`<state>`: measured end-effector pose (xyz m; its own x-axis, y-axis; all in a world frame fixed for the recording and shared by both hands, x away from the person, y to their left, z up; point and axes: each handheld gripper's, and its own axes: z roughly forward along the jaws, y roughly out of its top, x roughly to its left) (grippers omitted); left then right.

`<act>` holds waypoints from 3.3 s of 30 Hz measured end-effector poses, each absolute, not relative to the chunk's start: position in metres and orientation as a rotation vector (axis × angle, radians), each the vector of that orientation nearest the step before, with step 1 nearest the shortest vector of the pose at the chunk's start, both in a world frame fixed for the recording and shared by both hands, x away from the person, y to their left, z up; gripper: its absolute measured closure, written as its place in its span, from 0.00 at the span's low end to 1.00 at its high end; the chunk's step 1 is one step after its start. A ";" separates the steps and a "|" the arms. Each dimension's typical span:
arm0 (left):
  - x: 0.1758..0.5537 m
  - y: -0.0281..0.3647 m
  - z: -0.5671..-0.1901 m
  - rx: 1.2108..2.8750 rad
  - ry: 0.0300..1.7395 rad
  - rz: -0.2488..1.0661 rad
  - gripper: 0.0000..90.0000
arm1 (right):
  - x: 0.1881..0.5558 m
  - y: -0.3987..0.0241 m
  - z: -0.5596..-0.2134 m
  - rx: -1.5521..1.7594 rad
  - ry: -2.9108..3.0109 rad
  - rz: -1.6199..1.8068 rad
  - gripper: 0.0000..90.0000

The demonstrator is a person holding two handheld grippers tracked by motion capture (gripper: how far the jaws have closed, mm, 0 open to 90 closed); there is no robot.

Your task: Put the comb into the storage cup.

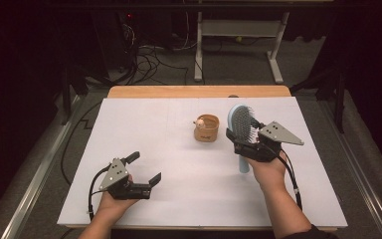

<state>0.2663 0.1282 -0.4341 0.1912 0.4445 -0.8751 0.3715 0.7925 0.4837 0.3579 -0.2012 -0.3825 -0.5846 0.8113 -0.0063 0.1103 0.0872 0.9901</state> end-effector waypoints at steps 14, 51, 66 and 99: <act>0.267 0.130 -0.441 0.723 1.424 0.063 0.00 | 0.379 -0.175 -0.377 0.880 1.803 1.555 0.23; 0.268 0.141 -0.440 0.696 1.439 0.042 0.00 | 0.427 -0.142 -0.339 0.860 1.699 1.598 0.23; 0.268 0.144 -0.440 0.687 1.439 0.035 0.00 | 0.446 -0.127 -0.325 0.863 1.650 1.619 0.23; 0.266 0.144 -0.441 0.701 1.429 0.024 0.00 | 0.483 -0.118 -0.351 0.917 1.621 1.612 0.23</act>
